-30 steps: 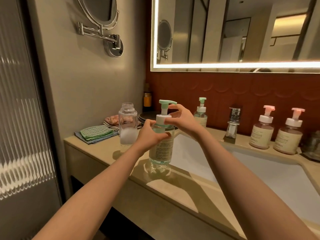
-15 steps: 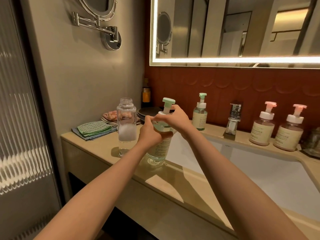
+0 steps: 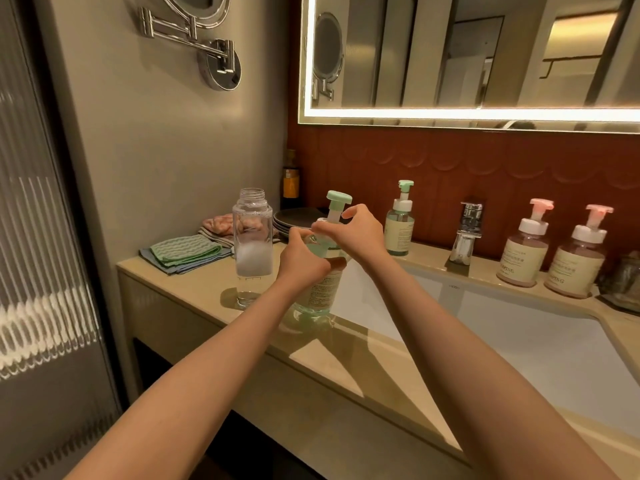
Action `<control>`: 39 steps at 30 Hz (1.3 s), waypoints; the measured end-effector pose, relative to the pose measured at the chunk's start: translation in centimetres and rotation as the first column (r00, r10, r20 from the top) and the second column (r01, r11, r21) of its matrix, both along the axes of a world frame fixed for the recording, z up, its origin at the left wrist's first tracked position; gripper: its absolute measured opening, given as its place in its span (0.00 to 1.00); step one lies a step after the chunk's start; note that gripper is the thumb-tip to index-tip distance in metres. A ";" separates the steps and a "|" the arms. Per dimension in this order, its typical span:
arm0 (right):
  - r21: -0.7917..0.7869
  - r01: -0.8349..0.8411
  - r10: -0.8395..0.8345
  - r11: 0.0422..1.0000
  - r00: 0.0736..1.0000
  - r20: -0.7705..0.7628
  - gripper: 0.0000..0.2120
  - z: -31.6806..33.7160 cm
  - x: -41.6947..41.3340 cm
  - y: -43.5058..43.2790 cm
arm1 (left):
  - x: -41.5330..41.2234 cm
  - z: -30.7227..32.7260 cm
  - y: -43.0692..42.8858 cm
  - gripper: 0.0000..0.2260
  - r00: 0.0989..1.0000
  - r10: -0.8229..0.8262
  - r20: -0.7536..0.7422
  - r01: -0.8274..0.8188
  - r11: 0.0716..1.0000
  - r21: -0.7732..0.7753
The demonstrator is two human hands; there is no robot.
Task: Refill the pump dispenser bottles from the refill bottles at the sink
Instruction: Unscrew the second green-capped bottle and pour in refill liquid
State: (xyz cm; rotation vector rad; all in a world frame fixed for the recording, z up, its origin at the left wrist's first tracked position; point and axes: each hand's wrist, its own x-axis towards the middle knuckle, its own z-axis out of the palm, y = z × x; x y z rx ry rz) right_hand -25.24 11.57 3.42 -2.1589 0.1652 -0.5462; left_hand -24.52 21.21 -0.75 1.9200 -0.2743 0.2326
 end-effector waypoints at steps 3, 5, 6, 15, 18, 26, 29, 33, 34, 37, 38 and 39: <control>0.029 -0.033 0.033 0.999 0.999 0.030 0.30 -0.1 0.1 0.0 | 0.2 -0.1 0.2 0.30 1.000 0.005 0.001 -0.005 1.000 0.010; 0.046 -0.083 0.082 0.996 0.996 0.020 0.32 -0.1 0.1 0.3 | 0.2 -0.1 0.1 0.29 1.000 -0.002 0.000 0.002 1.000 -0.014; 0.040 -0.086 0.086 0.995 0.996 0.001 0.35 -0.3 0.1 0.5 | 0.2 -0.1 0.1 0.29 1.000 -0.007 -0.005 0.006 1.000 -0.030; 0.042 -0.046 0.045 0.998 0.999 0.018 0.30 -0.2 0.6 1.0 | 0.6 0.1 -0.2 0.30 1.000 -0.014 0.005 0.014 1.000 -0.017; 0.009 -0.003 0.003 1.000 1.000 -0.014 0.34 -0.5 0.6 1.4 | 0.6 0.2 -0.2 0.28 1.000 -0.015 -0.003 0.015 0.999 -0.046; 0.124 -0.055 0.043 0.991 0.994 0.096 0.29 0.1 -0.2 0.9 | 0.9 0.3 0.1 0.28 0.995 -0.077 -0.069 0.071 0.993 -0.091; 0.097 -0.134 0.116 0.986 0.978 0.174 0.30 0.3 -0.5 0.8 | 1.0 0.8 0.4 0.28 0.983 -0.151 -0.106 0.133 0.979 -0.153; 0.119 -0.233 0.206 0.965 0.958 0.201 0.31 0.8 -0.9 0.3 | 1.4 1.0 1.2 0.30 0.968 -0.224 -0.111 0.203 0.964 -0.173; 0.131 -0.259 0.232 0.957 0.953 0.193 0.31 0.9 -0.9 0.1 | 1.5 1.0 1.5 0.31 0.961 -0.251 -0.118 0.230 0.959 -0.168; 0.189 -0.337 0.307 0.922 0.936 0.171 0.31 1.0 -1.0 -0.4 | 1.2 1.4 2.3 0.31 0.931 -0.336 -0.140 0.313 0.936 -0.160; 0.212 -0.361 0.331 0.908 0.929 0.165 0.31 1.0 -1.1 -0.5 | 1.0 1.6 2.6 0.33 0.914 -0.375 -0.151 0.352 0.922 -0.162; 0.232 -0.380 0.350 0.895 0.923 0.160 0.30 1.0 -1.0 -0.6 | 0.8 1.9 2.9 0.36 0.891 -0.423 -0.166 0.399 0.903 -0.159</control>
